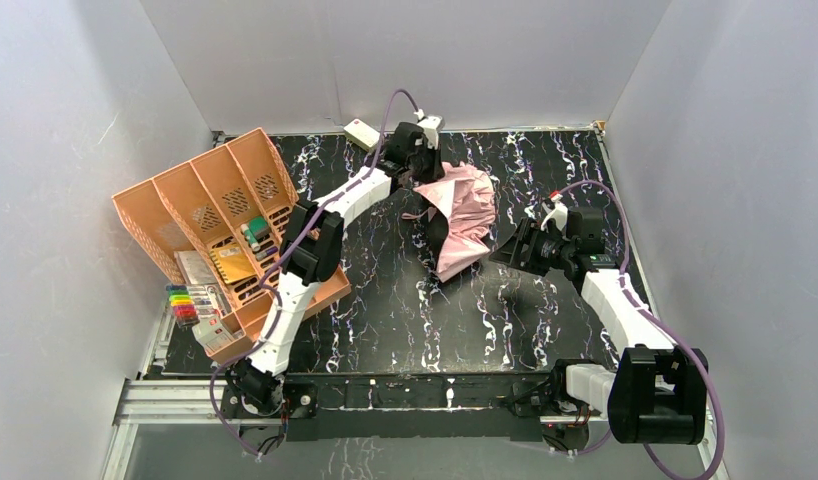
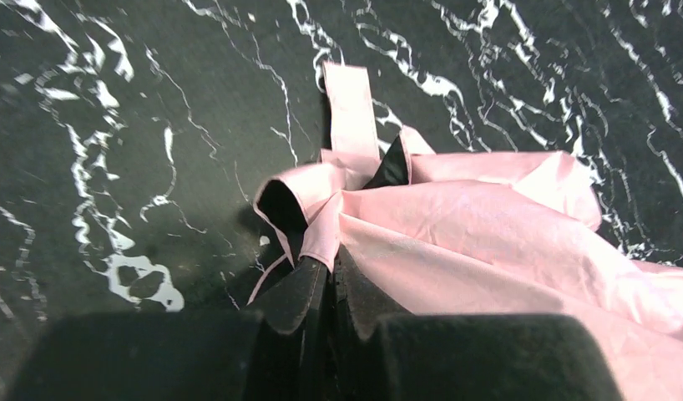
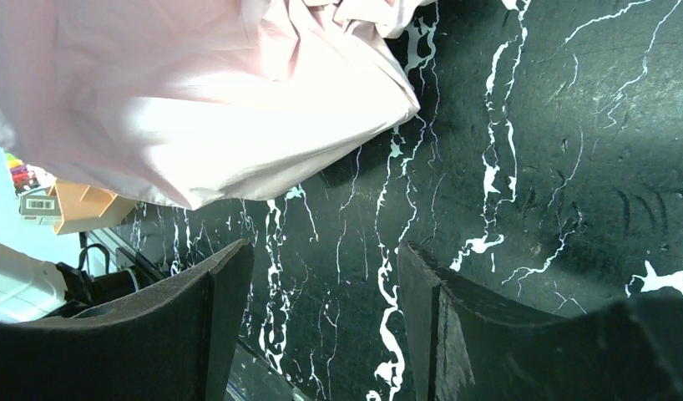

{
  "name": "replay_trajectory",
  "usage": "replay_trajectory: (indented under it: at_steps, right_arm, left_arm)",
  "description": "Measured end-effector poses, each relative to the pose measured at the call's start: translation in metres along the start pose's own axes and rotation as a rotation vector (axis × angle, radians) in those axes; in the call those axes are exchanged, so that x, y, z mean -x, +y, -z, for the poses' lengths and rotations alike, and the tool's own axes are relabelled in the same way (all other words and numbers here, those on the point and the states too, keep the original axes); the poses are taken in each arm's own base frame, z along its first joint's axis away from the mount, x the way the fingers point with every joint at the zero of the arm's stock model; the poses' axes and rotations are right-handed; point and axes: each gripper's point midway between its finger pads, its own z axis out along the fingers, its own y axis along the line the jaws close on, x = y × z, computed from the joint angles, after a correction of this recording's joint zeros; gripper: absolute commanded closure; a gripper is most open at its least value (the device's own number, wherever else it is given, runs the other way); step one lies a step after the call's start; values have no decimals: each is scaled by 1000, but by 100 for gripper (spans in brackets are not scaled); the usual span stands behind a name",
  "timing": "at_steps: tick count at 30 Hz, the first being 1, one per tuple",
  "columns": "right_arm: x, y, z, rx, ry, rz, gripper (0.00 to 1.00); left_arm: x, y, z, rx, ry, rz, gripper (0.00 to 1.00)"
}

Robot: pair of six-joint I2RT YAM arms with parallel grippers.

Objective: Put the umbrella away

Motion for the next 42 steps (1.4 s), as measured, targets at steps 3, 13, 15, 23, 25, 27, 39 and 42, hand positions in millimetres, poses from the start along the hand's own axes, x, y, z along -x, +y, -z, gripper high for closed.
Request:
replay_trajectory:
  at_steps: [3, 13, 15, 23, 25, 27, 39, 42]
  right_arm:
    - [-1, 0, 0, 2, 6, -2, 28]
    - [7, 3, -4, 19, -24, 31, 28]
    - [11, 1, -6, 6, -36, 32, 29]
    - [41, -15, -9, -118, -121, 6, 31]
    - [54, -17, -7, -148, -156, 9, 29]
    - [66, -18, -6, -177, -187, 9, 29]
    - [111, -31, -43, -199, -175, -18, 44]
    - [109, -34, -60, -157, -119, -30, 51]
  left_arm:
    - [-22, 1, -9, -18, 48, 25, 95]
    - [-86, -16, -14, -130, 164, 65, 94]
    - [-86, -20, -13, -153, 160, 63, 94]
    - [-105, -45, 2, -255, 205, 21, 92]
    - [-112, -57, 8, -285, 220, -3, 91]
    - [-118, -69, 12, -322, 235, -27, 91]
    - [-141, -113, 26, -431, 285, -132, 91]
    - [-143, -114, 29, -431, 289, -132, 91]
